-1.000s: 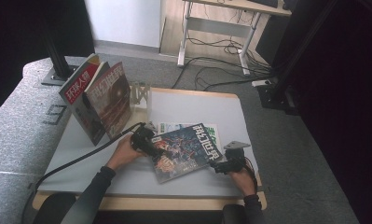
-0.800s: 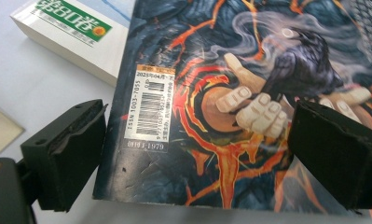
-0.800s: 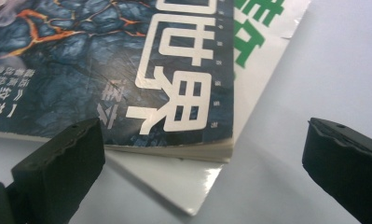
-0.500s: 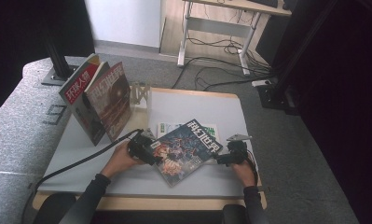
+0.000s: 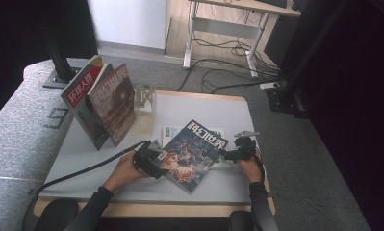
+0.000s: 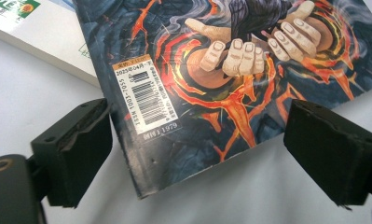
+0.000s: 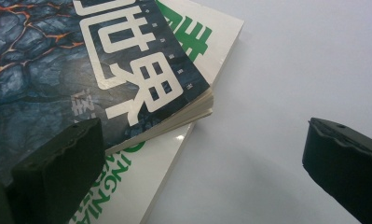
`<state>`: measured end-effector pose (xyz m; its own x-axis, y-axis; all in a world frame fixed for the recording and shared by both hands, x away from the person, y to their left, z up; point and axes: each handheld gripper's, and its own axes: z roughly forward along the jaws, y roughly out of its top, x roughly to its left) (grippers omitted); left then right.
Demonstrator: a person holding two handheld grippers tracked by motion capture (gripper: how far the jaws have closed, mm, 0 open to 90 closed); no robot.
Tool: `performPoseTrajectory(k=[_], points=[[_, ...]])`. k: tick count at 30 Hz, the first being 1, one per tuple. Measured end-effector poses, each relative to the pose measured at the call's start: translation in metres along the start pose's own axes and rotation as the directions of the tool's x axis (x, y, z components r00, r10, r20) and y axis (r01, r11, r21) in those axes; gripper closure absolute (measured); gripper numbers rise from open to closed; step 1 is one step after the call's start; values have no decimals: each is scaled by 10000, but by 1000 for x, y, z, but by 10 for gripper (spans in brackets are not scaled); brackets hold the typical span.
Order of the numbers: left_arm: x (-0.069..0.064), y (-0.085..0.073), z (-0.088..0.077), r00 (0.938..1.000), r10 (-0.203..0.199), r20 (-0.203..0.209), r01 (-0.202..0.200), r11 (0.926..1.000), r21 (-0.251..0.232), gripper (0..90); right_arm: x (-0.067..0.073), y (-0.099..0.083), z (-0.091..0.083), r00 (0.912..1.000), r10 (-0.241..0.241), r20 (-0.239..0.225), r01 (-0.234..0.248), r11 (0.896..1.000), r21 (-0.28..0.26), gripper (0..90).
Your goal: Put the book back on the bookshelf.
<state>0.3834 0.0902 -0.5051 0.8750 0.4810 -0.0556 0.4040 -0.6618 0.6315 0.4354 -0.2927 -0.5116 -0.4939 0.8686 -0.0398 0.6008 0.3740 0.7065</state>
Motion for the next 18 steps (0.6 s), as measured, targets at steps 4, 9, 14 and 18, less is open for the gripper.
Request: performPoseTrajectory(k=[4, 9, 14, 18], points=[[5, -6, -11, 9993, -170, 321, 186, 9984, -530, 181, 0, -2, -4, 10000, -38, -8, 38, 10000, -5, 38], [8, -20, -21, 9995, -276, 170, 288, 9967, -761, 280, -4, -9, -12, 9998, 156, -146, -158, 9998, -153, 39], [11, -32, -23, 9987, -495, 119, 502, 9962, -714, 458, -4, -14, -18, 9991, 236, -347, -245, 9994, -256, 44], [16, -35, -22, 9961, -775, 420, 798, 9953, -558, 568, -1, -16, -20, 9983, 54, -579, -67, 9998, -211, 46]])
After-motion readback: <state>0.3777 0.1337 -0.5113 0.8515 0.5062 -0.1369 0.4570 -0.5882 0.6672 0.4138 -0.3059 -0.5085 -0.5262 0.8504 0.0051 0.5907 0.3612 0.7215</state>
